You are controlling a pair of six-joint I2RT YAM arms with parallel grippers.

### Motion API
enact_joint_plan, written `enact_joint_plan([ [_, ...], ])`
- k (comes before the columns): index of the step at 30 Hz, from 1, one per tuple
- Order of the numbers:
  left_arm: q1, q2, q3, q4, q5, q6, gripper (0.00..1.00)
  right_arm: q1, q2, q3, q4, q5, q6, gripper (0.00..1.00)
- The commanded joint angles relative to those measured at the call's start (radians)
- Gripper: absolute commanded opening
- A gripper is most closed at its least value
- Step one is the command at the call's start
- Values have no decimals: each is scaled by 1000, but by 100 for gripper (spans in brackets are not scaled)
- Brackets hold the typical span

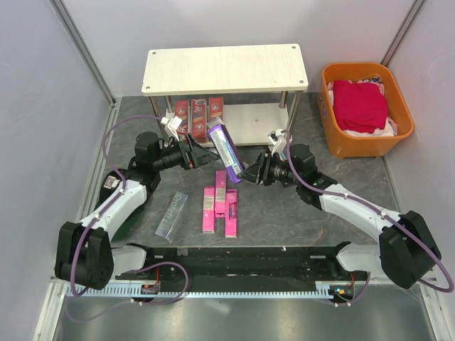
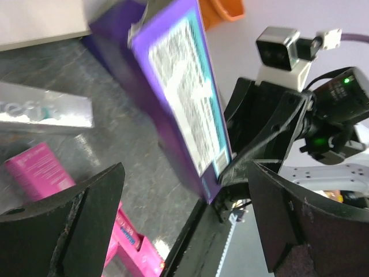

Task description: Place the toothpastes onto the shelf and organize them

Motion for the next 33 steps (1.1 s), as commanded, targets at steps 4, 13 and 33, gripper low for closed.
enact_joint_plan([
  [4, 7, -97, 54, -235, -187, 178, 94, -66, 80, 56, 109, 81, 58, 24],
  [13, 7, -158, 49, -337, -313, 230, 94, -100, 313, 220, 202, 99, 123, 23],
  [33, 7, -186, 0, -340, -322, 239, 94, -154, 732, 566, 252, 182, 306, 22],
])
